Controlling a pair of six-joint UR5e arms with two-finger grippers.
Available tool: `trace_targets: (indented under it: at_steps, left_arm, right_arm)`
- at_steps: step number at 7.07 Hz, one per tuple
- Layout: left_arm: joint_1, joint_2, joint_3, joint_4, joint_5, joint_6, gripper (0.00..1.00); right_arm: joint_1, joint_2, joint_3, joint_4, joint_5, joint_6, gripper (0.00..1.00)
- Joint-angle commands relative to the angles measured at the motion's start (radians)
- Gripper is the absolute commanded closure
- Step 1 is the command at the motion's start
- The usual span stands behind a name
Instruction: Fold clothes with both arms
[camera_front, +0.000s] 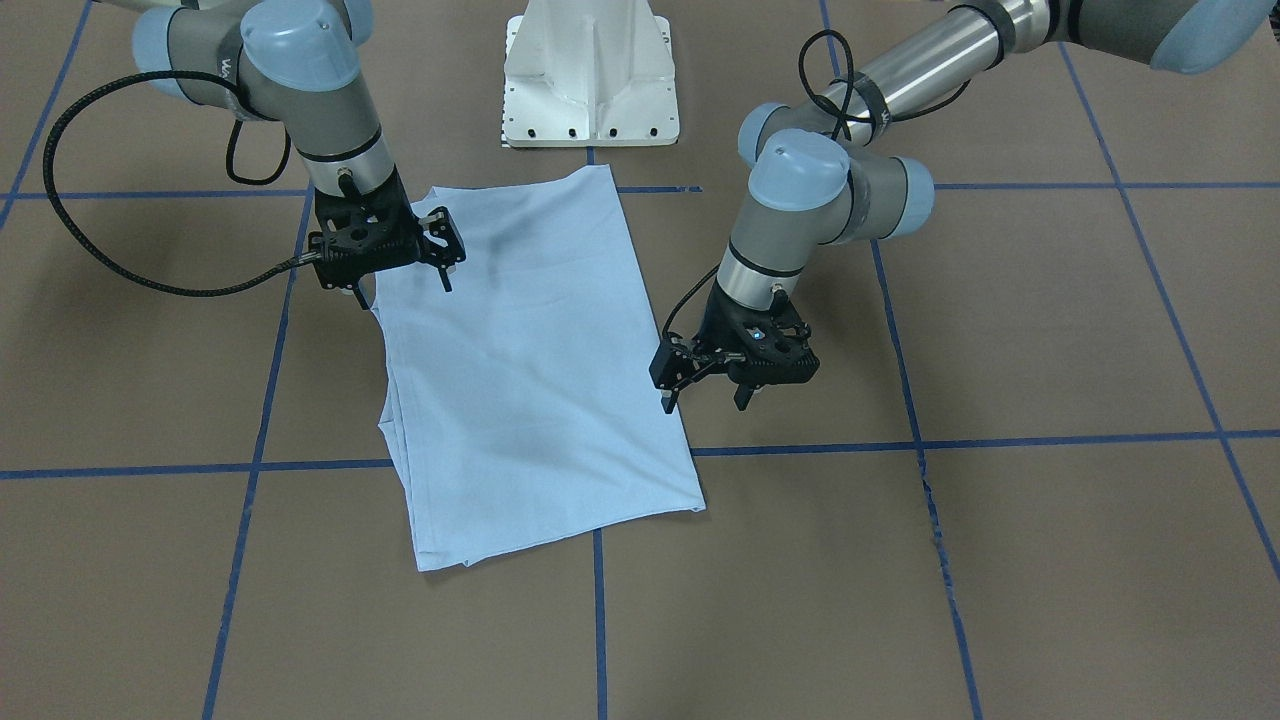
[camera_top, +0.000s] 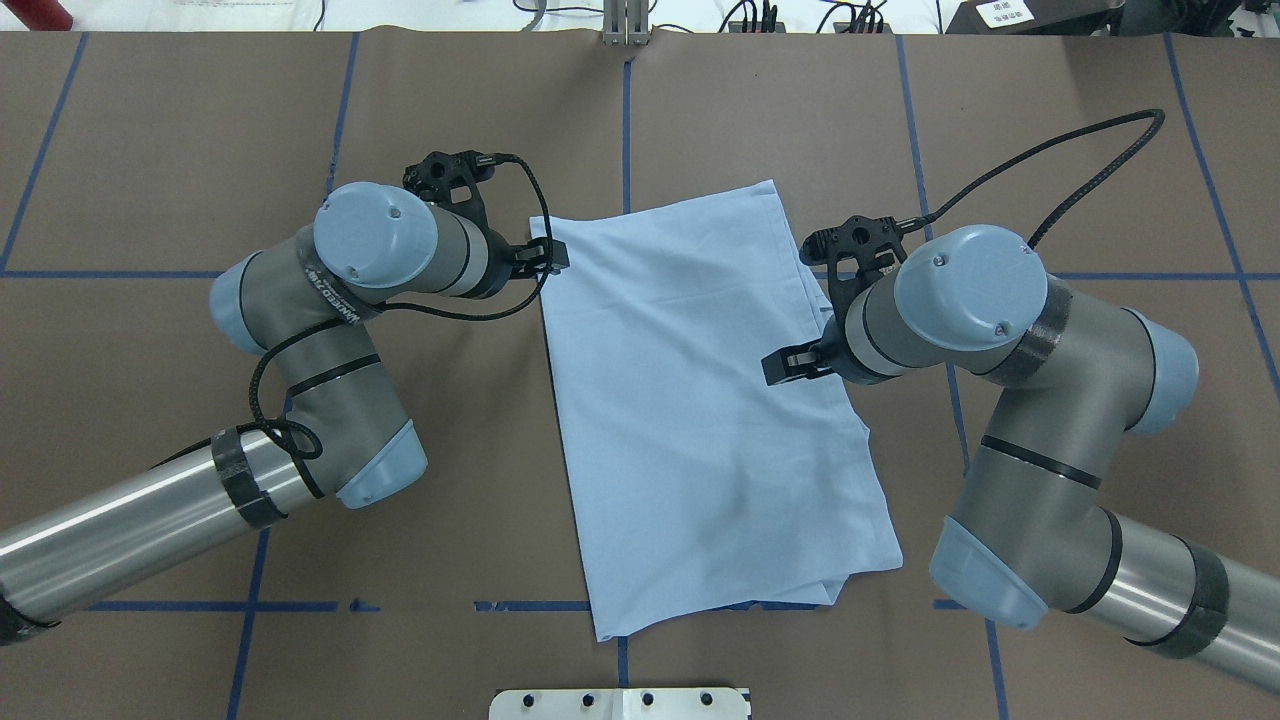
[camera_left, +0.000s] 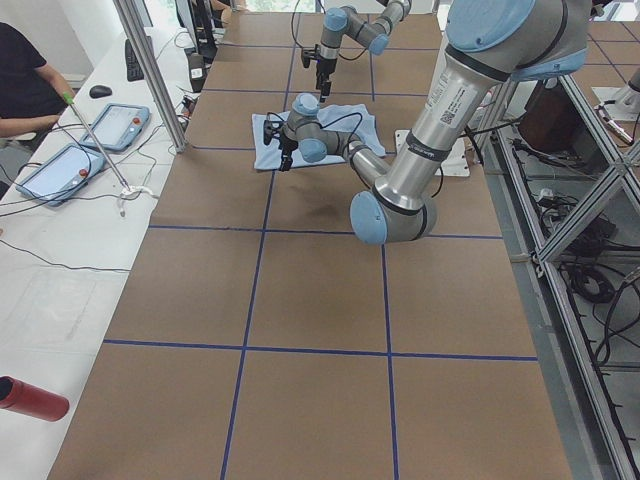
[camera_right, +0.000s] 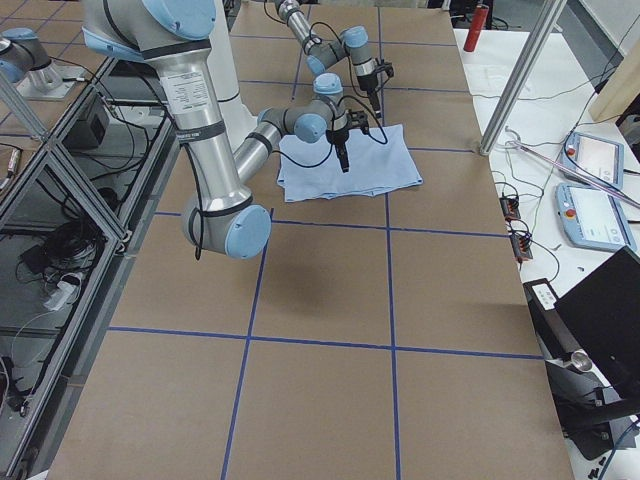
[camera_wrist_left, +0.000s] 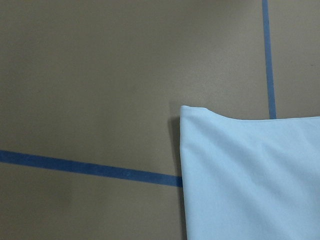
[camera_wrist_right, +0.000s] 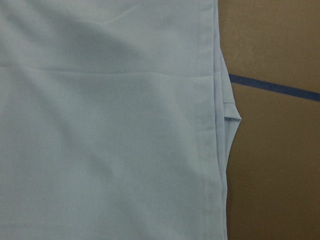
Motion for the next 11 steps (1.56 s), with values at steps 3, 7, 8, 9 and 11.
trace_targets:
  at_steps: [3, 7, 8, 9, 11]
  left_arm:
    - [-0.043, -0.128, 0.269, -0.162, 0.068, 0.042, 0.01]
    - [-0.045, -0.171, 0.359, -0.216, 0.086, 0.047, 0.09]
    - [-0.045, -0.172, 0.359, -0.216, 0.086, 0.047, 0.16]
    - [-0.045, -0.177, 0.359, -0.216, 0.083, 0.057, 0.37]
    - [-0.045, -0.179, 0.359, -0.216, 0.079, 0.103, 0.7]
  right_arm:
    - [0.023, 0.002, 0.032, 0.0, 0.033, 0.007, 0.0]
    - [0.037, 0.002, 0.033, -0.001, 0.035, 0.005, 0.0]
    - [0.037, 0.001, 0.033, -0.001, 0.035, 0.005, 0.0]
    - [0.039, 0.001, 0.032, -0.001, 0.035, 0.005, 0.0]
    - [0.04, -0.002, 0.032, -0.003, 0.035, 0.005, 0.0]
